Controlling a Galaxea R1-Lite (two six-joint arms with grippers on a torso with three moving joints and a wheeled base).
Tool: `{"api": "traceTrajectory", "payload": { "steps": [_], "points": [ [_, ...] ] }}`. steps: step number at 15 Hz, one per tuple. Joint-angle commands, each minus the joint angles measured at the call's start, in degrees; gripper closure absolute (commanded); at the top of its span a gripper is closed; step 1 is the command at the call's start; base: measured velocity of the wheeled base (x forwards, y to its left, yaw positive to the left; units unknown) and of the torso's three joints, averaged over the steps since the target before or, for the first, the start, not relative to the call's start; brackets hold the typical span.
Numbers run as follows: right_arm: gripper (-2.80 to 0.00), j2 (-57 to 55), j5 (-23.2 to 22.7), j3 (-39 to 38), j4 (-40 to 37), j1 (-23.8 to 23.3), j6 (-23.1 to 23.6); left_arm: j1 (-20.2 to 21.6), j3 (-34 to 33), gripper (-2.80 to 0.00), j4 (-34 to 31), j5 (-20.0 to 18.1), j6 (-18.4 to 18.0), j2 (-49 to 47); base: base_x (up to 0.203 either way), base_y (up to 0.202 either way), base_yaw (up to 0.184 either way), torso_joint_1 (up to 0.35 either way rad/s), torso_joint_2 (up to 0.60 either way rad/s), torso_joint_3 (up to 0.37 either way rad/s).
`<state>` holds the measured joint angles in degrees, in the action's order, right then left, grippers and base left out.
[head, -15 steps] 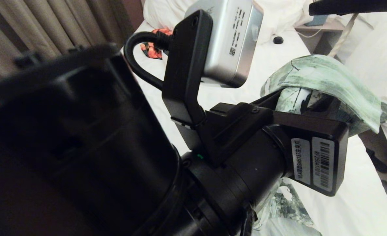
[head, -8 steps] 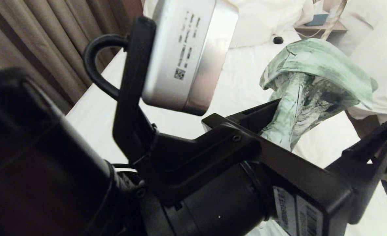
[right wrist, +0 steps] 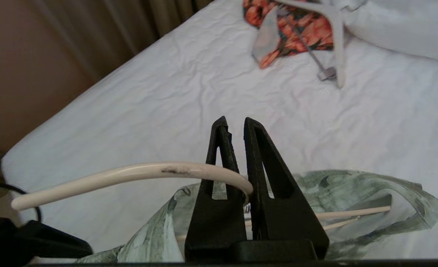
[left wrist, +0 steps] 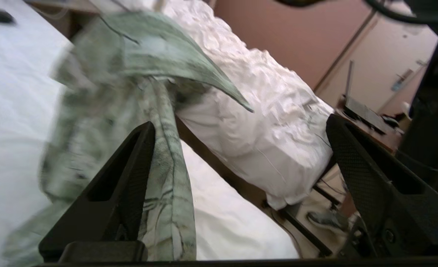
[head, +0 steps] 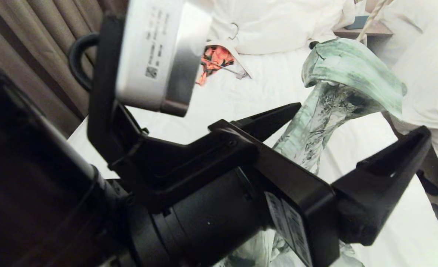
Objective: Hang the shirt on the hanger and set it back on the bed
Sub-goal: Take the clothes hanger out of the clothes
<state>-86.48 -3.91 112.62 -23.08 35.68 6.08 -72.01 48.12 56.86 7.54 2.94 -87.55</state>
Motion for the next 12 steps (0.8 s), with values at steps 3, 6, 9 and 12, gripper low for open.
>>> {"api": "traceTrajectory", "payload": {
  "steps": [3, 6, 9, 12],
  "points": [
    [0.0, -1.1, 0.5, 0.1, 2.6, -1.0, 0.0, 2.4, -2.5, -2.8, 0.3, -4.6, -1.0, 3.0, 0.0, 0.0, 0.0, 0.0, 0.0, 0.0],
    [0.0, -1.1, 1.5, 0.1, 3.4, -1.3, 0.0, 3.5, -3.3, -2.8, 0.3, -6.7, -2.1, 4.5, 0.0, 0.0, 0.0, 0.0, 0.0, 0.0],
    [0.0, -1.9, 4.9, 0.1, 6.7, -1.6, 0.0, 5.4, -2.8, -2.8, 0.3, -6.8, -2.1, 3.7, 0.0, 0.0, 0.0, 0.0, 0.0, 0.0],
    [0.0, -2.2, 5.1, -0.2, 6.9, -3.6, -0.4, 7.6, -1.9, 0.0, 0.4, -6.7, -1.9, 3.9, 0.0, 0.0, 0.0, 0.0, 0.0, 0.0]
  ]
}}
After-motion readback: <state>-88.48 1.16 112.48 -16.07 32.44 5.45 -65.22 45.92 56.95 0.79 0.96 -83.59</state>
